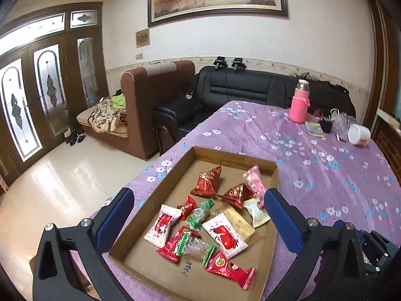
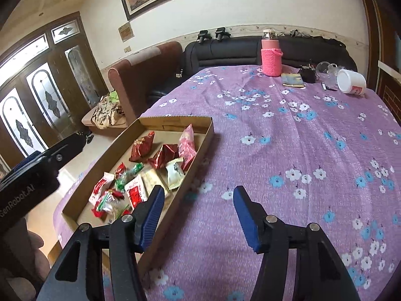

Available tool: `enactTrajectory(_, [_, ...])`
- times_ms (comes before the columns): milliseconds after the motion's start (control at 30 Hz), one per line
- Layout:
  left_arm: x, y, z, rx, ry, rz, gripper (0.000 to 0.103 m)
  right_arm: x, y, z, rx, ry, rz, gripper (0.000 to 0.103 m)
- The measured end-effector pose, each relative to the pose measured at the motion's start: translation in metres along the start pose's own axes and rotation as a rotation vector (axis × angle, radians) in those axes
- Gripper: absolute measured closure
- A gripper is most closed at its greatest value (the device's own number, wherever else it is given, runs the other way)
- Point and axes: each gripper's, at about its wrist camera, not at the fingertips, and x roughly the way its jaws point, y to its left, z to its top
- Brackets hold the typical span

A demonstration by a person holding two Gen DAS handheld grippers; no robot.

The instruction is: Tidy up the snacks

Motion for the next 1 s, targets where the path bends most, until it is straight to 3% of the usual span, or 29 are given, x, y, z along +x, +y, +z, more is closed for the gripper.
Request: enactTrajectory(1000, [0.010,-0.013,-0.018,0.032,0.108,-0.075,0.000,0.001,0.015,-0.013,-0.043,0.024,-0.004,0.040])
